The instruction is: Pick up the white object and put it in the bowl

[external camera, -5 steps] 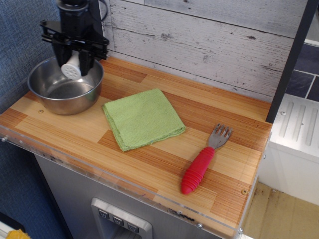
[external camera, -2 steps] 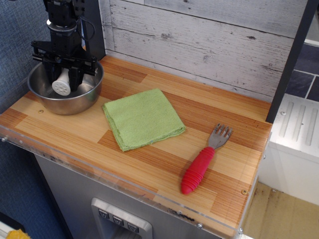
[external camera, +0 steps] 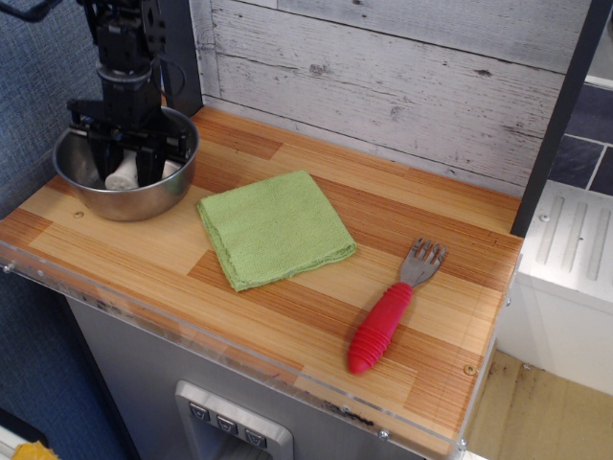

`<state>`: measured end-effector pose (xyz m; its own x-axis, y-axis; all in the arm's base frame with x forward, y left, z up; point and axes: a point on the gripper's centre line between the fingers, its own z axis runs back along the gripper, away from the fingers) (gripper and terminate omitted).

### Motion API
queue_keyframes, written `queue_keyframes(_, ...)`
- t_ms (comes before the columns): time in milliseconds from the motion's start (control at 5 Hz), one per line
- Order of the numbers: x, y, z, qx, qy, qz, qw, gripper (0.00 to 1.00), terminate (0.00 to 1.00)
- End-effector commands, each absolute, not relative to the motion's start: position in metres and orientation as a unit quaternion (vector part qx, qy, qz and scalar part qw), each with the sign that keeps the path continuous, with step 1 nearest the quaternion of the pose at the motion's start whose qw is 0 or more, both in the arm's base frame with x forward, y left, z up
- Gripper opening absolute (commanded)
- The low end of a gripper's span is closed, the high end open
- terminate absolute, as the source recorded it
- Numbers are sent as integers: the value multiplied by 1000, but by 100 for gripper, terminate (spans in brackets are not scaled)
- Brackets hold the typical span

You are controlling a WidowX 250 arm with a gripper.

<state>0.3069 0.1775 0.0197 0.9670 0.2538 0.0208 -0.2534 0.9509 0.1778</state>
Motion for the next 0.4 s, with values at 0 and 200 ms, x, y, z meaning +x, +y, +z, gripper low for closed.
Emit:
queue_keyframes(0,300,188,32,94,-4,135,986,100,0)
queue_keyframes(200,298,188,35,84,-12,148,985,100,0)
